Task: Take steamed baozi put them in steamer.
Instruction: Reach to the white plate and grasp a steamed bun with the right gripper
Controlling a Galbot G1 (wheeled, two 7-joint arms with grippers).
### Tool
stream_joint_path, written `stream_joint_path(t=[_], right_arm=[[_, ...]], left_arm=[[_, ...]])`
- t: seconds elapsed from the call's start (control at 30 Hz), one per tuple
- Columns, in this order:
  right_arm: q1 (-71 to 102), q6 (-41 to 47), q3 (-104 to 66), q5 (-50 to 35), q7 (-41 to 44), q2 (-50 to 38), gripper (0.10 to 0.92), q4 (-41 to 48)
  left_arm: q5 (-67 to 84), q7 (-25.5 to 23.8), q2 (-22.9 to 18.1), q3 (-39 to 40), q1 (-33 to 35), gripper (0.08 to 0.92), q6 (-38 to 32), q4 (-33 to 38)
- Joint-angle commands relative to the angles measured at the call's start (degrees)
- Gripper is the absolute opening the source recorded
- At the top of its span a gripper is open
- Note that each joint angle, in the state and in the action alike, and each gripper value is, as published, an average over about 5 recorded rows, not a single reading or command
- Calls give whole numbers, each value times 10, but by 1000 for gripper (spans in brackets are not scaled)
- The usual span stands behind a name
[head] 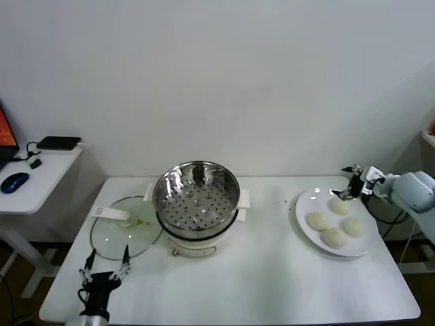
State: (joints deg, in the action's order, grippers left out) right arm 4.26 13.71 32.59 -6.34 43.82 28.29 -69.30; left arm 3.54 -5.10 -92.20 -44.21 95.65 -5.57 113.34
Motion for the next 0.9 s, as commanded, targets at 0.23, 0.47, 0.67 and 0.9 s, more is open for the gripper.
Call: stream_joint_path(t=[0.23,0.47,0.67,0.9], right_arm=[[-240,-138,268,53,176,101,823,258],[-189,-173,217,89,185,168,823,336],[-125,-173,159,137,183,193,823,353],[-82,-172,98,172,165,214,823,375]], left_arm=[[-9,-1,-7,1,-1,823,-8,-15],[-15,0,-7,0,-3,823,-12,-28],[-15,0,-4,-4,-4,823,-13,-35],[-16,0,-2,-4,-6,823,-16,-45]])
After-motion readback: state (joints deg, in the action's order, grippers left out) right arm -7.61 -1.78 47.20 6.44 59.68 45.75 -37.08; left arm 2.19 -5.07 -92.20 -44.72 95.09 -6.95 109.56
